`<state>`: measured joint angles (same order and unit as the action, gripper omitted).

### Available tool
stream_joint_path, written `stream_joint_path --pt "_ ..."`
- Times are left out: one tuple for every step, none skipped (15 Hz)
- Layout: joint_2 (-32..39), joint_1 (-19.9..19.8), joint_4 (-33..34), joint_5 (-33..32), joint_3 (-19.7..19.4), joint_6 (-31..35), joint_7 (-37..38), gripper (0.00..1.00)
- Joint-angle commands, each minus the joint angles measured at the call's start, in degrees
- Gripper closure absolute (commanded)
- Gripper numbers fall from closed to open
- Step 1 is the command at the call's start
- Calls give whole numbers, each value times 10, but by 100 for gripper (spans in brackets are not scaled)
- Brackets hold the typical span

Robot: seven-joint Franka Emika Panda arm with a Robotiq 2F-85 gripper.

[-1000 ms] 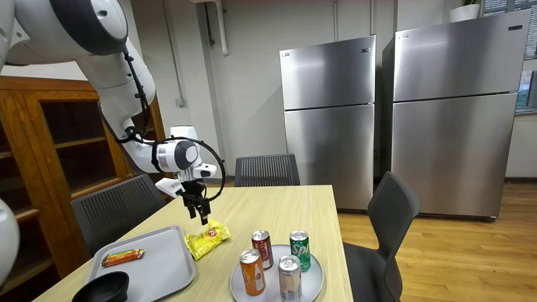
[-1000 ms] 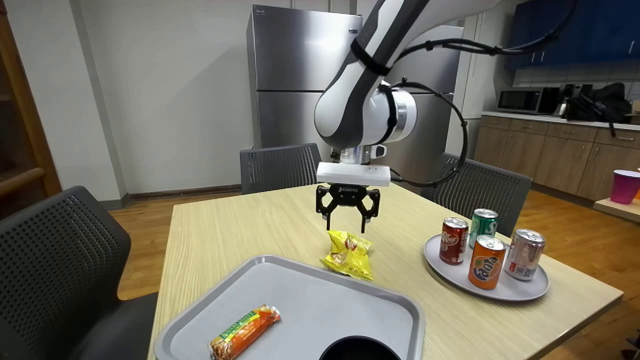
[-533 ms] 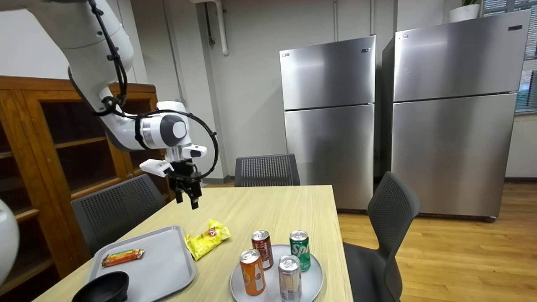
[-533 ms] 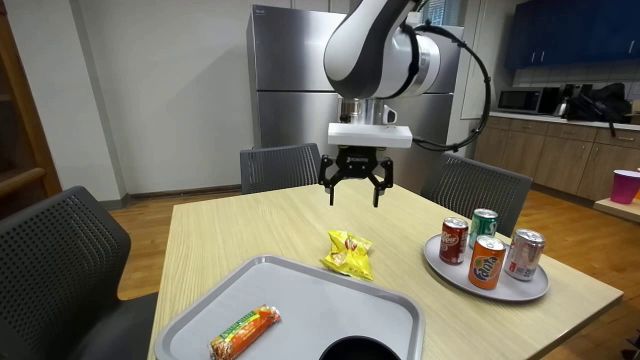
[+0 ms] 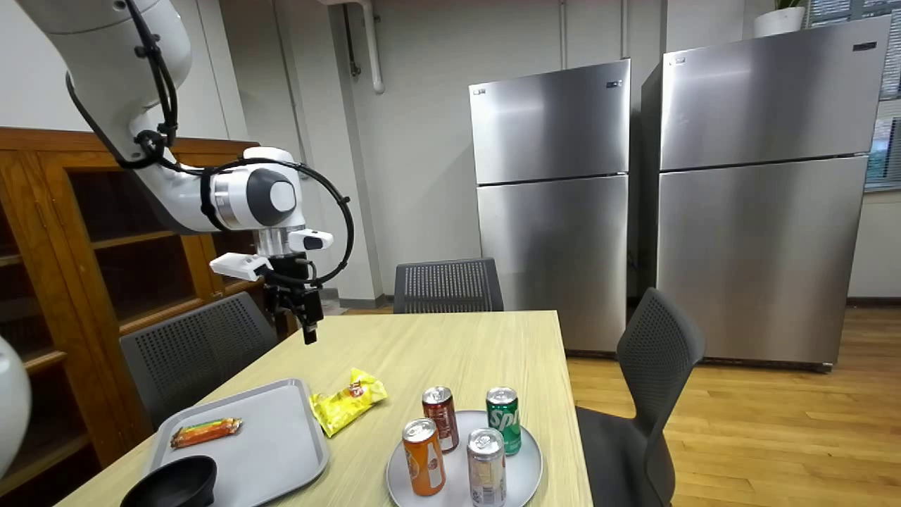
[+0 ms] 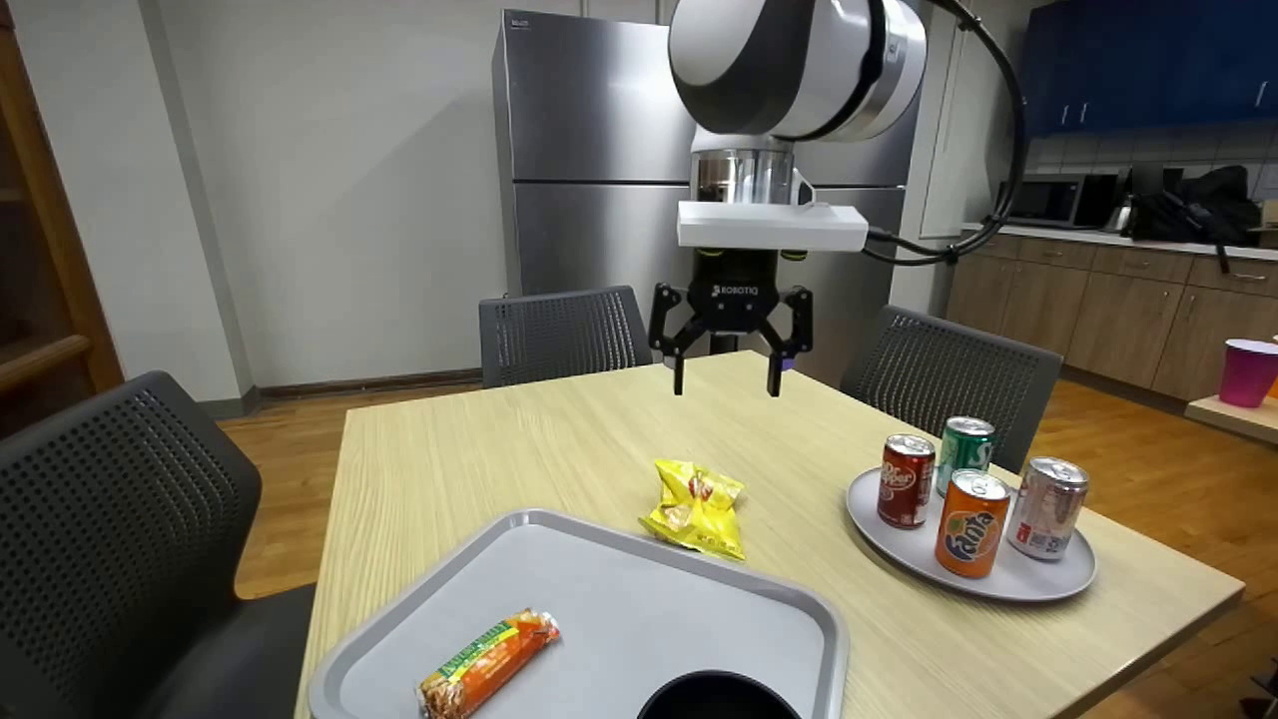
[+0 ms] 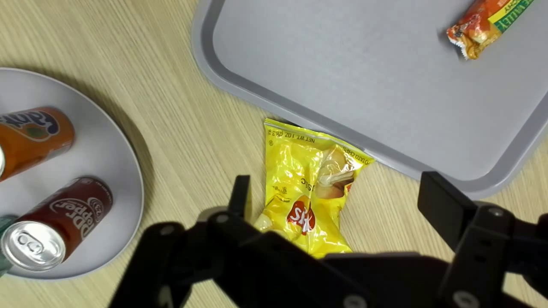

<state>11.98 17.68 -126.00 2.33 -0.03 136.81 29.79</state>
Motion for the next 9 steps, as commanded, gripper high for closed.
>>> stream_joint_path --pt "0 -21 0 -6 21 -1 4 0" --pt "0 -21 0 -6 21 -1 3 0" --pt "0 -21 0 -6 20 -1 3 0" --pt "0 -21 0 -6 20 -1 3 0" --pt "1 -18 1 -6 22 -1 12 0" --pt "3 -11 2 -18 23 5 32 0" --pt "6 -6 2 -19 26 11 45 0" --pt "10 -2 3 -19 32 13 53 0" --pt "14 1 6 -17 38 14 61 0"
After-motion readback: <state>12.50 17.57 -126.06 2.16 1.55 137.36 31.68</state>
